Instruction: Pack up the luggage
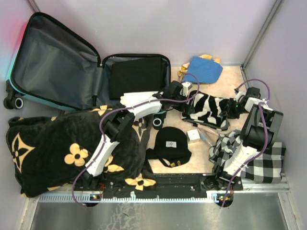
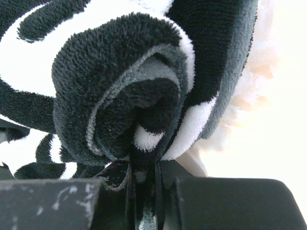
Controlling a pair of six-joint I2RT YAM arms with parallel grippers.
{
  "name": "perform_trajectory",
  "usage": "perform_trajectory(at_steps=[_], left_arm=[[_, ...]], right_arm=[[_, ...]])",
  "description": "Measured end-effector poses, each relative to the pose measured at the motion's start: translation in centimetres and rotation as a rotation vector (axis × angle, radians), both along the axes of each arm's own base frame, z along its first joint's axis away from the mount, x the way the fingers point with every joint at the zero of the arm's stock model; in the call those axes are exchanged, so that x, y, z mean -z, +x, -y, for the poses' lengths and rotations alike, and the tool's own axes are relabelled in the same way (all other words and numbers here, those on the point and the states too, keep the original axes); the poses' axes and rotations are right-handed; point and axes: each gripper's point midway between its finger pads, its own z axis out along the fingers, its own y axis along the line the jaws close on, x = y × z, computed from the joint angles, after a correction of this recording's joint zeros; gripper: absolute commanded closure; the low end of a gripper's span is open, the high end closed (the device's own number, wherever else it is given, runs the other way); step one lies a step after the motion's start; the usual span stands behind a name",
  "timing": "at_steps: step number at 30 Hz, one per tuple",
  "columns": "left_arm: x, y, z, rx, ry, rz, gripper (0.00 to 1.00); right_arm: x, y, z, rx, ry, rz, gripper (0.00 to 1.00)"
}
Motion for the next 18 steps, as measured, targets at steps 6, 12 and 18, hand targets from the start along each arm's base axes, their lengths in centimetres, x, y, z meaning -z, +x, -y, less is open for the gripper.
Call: perform_trajectory(at_steps=[6, 12, 18], left_arm=[[-0.7, 0.2, 1.0, 0.005, -0.012, 0.009, 0.58], [-2.1, -0.2, 2.6, 0.068, -0.04, 0.08, 1.0], [-4.9, 0.5, 3.4, 0.109, -0.046, 0.215, 1.0]], right_arm=[[0.0, 0.0, 0.0, 0.003, 0.001, 0.0, 1.0], [-0.9, -0.2, 0.2, 0.014, -0.018, 0.0, 1.0], [-5.3, 0.2, 0.8, 0.023, -0.072, 0.078, 1.0]])
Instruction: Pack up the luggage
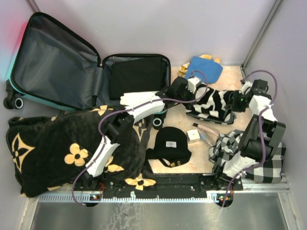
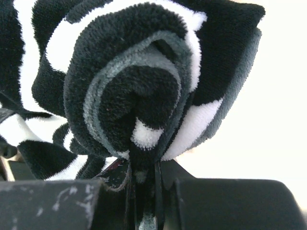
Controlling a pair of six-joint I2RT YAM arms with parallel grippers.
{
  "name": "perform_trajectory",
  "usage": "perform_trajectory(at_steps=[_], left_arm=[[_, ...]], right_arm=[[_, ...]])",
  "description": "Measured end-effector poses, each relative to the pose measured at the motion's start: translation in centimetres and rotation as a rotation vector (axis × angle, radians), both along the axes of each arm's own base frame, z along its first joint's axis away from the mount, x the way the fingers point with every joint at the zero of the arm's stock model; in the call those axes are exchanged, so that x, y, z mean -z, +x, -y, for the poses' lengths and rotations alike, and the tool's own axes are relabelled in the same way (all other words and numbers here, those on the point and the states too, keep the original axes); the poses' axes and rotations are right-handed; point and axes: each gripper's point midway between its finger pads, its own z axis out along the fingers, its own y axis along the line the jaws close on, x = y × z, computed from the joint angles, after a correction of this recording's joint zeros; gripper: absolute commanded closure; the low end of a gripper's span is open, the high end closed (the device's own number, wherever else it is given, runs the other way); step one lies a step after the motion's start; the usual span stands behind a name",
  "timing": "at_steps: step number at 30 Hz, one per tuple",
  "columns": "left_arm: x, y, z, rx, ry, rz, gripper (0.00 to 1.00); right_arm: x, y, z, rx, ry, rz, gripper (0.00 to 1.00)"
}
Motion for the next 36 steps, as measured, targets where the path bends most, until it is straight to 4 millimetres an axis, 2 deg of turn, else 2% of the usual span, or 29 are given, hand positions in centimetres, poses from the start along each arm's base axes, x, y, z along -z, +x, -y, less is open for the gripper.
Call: perform_trajectory(at_steps=[2, 4, 6, 9, 12, 15, 19, 23, 26, 32, 36], left_arm=[[-2.0, 0.4, -0.1, 0.005, -0.01, 0.059, 1.0], [-4.9, 1.0, -0.4, 0.005, -0.033, 0.123, 1.0], [-8.7, 1.5, -1.0, 0.0, -0.073, 0.188, 1.0], [-15.0, 2.5, -3.2, -0.019, -0.137, 0.269, 1.0], [-19.9, 3.8, -7.0, -0.062, -0.172, 0.337, 1.0], [-22.5, 5.1, -11.7, -0.121, -0.163, 0.385, 1.0], [-23.6, 6.6, -17.2, -0.201, -0.12, 0.422, 1.0], [-23.0, 8.0, -22.0, -0.286, -0.06, 0.434, 1.0], [-22.0, 8.6, -25.6, -0.357, -0.005, 0.435, 1.0], [-20.6, 10.6, -32.9, -0.511, 0.088, 0.441, 1.0], [-19.9, 12.4, -38.2, -0.624, 0.116, 0.427, 1.0]], right_arm=[[-2.7, 0.5, 0.1, 0.001, -0.018, 0.065, 1.0], [-5.7, 1.2, 0.0, 0.0, -0.03, 0.138, 1.0], [-8.9, 2.2, -0.4, -0.01, -0.039, 0.218, 1.0], [-12.9, 3.7, -1.8, -0.034, -0.038, 0.317, 1.0], [-16.0, 5.4, -5.8, -0.111, -0.021, 0.406, 1.0], [-18.5, 6.4, -10.6, -0.211, -0.009, 0.475, 1.0], [-21.7, 7.9, -16.8, -0.335, -0.002, 0.567, 1.0], [-23.6, 10.5, -22.2, -0.434, 0.014, 0.634, 1.0], [-22.9, 12.6, -25.6, -0.487, 0.027, 0.639, 1.0], [-19.2, 16.2, -32.6, -0.569, 0.034, 0.613, 1.0], [-17.6, 17.9, -37.3, -0.608, 0.042, 0.639, 1.0]])
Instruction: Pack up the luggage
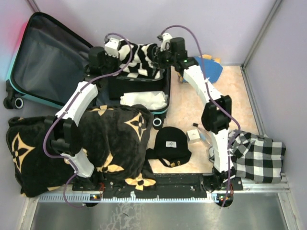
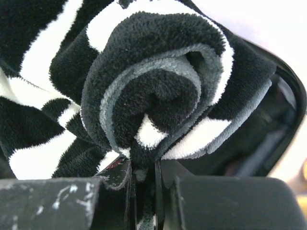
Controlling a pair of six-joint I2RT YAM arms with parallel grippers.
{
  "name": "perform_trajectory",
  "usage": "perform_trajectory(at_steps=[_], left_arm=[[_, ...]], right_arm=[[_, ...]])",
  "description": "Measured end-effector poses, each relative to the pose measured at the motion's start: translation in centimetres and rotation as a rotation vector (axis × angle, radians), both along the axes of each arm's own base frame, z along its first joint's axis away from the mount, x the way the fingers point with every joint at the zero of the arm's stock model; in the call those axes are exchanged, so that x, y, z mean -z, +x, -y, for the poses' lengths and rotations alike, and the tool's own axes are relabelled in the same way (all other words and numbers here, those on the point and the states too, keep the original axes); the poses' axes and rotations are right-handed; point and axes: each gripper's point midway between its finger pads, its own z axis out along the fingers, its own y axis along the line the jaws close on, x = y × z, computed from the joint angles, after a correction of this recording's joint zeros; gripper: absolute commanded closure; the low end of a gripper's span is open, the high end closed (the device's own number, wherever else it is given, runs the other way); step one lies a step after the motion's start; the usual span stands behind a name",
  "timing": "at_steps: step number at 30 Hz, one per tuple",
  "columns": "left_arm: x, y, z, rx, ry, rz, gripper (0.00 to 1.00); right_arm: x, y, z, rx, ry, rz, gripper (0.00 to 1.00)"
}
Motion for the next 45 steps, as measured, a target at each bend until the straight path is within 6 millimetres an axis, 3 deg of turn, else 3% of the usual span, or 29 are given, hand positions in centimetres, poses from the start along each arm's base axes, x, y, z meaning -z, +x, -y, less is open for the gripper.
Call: perform_trajectory(at_steps=[4, 7, 13, 15, 17, 18, 21, 23, 27, 33, 37, 40, 45], left_arm=[[1.4, 1.9, -4.7, -0.102, -0.019, -0.025, 1.0], [3.9, 3.4, -7.8, -0.162, -0.053, -0.083, 1.0], [10.0, 4.5, -10.9, -0.213, -0.078, -0.22, 0.99], [11.4, 4.7, -11.5, -0.226, -0.073, -0.245, 0.9], [12.9, 4.9, -12.0, -0.237, -0.063, -0.268, 0.71], [13.5, 5.0, -12.2, -0.238, -0.056, -0.279, 0.61], [15.2, 5.7, -12.9, -0.244, -0.028, -0.313, 0.3], [15.5, 6.5, -13.1, -0.237, -0.026, -0.333, 0.2], [13.7, 7.0, -12.6, -0.213, -0.01, -0.333, 0.1], [9.4, 6.7, -14.2, -0.22, 0.043, -0.239, 0.15], [6.1, 6.4, -13.3, -0.136, 0.055, -0.154, 0.18], [4.8, 6.5, -11.9, -0.055, 0.051, -0.111, 0.23], [4.9, 7.3, -10.3, 0.023, 0.017, -0.109, 0.38]], right_arm=[[1.0, 1.6, -4.3, -0.031, 0.014, 0.056, 1.0], [2.7, 2.2, -6.7, -0.048, 0.019, 0.076, 1.0], [8.0, 3.1, -9.7, -0.054, 0.004, 0.056, 0.99], [10.1, 3.3, -10.5, -0.05, -0.009, 0.049, 0.95], [11.7, 3.6, -11.1, -0.039, -0.019, 0.048, 0.9], [12.3, 3.7, -11.2, -0.033, -0.024, 0.047, 0.82], [13.0, 4.0, -11.3, -0.016, -0.034, 0.054, 0.33], [12.7, 4.5, -11.1, 0.005, -0.04, 0.076, 0.21], [13.0, 5.2, -10.0, 0.04, -0.058, 0.091, 0.11], [10.3, 5.7, -7.9, 0.07, -0.057, 0.113, 0.04], [6.7, 5.1, -6.7, 0.066, -0.048, 0.156, 0.06], [3.6, 4.0, -6.7, 0.023, -0.02, 0.198, 0.24], [-1.1, 2.6, -8.6, -0.085, 0.061, 0.299, 0.54]])
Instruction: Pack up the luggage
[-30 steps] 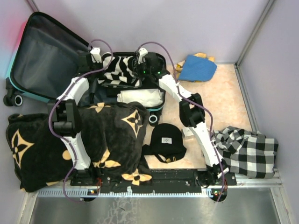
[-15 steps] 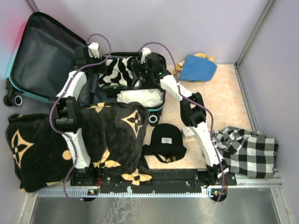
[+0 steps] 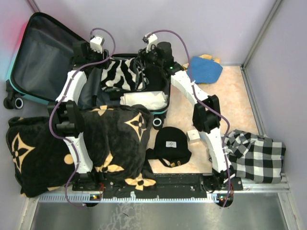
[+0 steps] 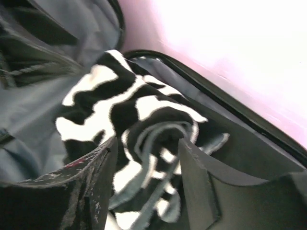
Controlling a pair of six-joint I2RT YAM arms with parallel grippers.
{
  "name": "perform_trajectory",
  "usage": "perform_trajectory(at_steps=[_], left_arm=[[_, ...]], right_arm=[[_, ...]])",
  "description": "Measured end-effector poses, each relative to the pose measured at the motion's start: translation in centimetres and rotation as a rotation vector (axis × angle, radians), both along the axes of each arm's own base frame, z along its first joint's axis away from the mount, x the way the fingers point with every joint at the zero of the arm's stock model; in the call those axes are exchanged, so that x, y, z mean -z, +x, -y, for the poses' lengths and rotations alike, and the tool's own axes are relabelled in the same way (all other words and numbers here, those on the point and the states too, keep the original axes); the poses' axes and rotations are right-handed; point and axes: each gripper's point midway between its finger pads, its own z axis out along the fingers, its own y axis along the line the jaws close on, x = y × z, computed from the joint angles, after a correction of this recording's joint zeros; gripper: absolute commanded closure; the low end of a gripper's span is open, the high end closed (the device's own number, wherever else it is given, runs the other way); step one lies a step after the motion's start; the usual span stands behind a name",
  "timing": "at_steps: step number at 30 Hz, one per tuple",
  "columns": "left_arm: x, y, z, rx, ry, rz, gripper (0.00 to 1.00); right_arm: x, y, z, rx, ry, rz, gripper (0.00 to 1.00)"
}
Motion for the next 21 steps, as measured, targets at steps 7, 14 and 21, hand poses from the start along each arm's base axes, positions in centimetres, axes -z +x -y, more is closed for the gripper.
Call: perform_trajectory(at_steps=[7, 14, 21], left_arm=[[3.2, 2.0, 0.5, -0.001, -0.048, -0.055, 0.42], [7.8, 4.0, 0.4, -0.014, -0.061, -0.108, 0.34], [10.8, 5.5, 0.4, -0.018, -0.064, -0.13, 0.12]], right_arm=[[0.1, -0.5, -4.9, -0.048, 0.066, 0.016, 0.56], [11.0, 3.1, -4.5, 0.124, -0.052, -0.041, 0.48], [14.5, 5.0, -4.1, 0.191, -0.084, -0.013, 0.31]])
